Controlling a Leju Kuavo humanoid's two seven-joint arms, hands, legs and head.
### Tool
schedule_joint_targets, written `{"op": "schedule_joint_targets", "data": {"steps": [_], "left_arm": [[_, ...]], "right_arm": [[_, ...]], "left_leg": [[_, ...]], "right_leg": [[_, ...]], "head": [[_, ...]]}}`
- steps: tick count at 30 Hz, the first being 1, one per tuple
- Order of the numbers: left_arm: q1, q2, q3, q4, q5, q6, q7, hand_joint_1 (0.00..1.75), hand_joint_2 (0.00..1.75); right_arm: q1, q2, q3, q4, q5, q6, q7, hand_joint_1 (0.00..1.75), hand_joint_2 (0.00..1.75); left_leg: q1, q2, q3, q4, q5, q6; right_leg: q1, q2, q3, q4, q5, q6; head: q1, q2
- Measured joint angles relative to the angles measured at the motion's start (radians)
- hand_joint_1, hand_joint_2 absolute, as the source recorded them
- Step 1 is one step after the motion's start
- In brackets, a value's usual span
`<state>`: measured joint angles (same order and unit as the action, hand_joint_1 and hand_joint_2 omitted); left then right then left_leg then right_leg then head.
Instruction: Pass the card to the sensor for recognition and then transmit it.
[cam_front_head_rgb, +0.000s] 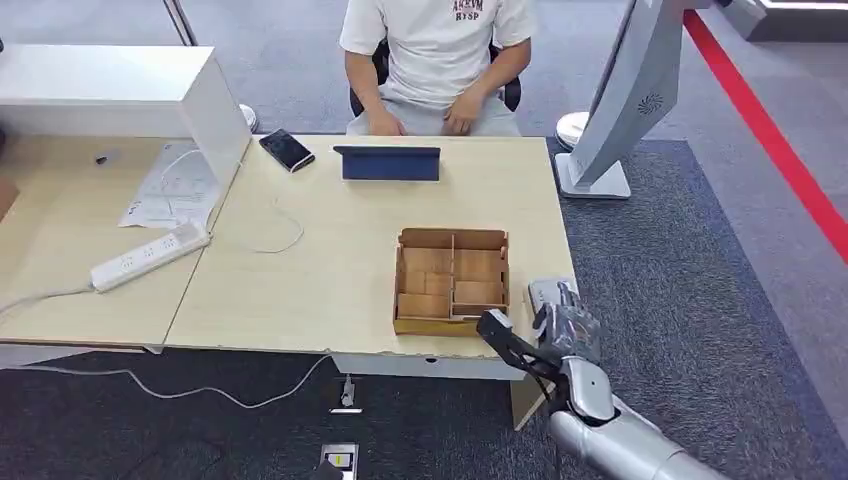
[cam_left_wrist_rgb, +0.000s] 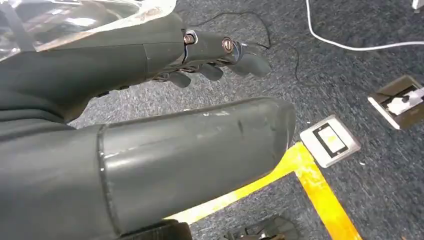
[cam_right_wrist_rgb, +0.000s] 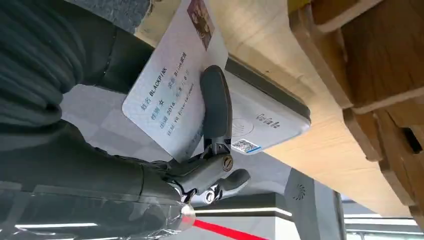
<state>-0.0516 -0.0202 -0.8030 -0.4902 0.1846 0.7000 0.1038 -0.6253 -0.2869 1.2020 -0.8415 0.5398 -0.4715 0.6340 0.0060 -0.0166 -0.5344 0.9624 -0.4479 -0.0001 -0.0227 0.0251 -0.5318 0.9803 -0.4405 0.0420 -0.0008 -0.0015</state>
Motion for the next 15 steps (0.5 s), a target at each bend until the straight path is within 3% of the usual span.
{"op": "schedule_joint_targets", "data": {"steps": [15], "left_arm": [[-0.002,-0.002,0.007,0.000,-0.069,0.000,0.017,0.00,0.00]], "right_arm": [[-0.033,-0.020,-0.039,-0.055,-0.010,-0.141,0.030,1.75,1.75]], "left_leg": [[0.000,0.000,0.000,0.000,0.000,0.000]], "right_leg": [[0.000,0.000,0.000,0.000,0.000,0.000]], "head": [[0.000,0.000]]}}
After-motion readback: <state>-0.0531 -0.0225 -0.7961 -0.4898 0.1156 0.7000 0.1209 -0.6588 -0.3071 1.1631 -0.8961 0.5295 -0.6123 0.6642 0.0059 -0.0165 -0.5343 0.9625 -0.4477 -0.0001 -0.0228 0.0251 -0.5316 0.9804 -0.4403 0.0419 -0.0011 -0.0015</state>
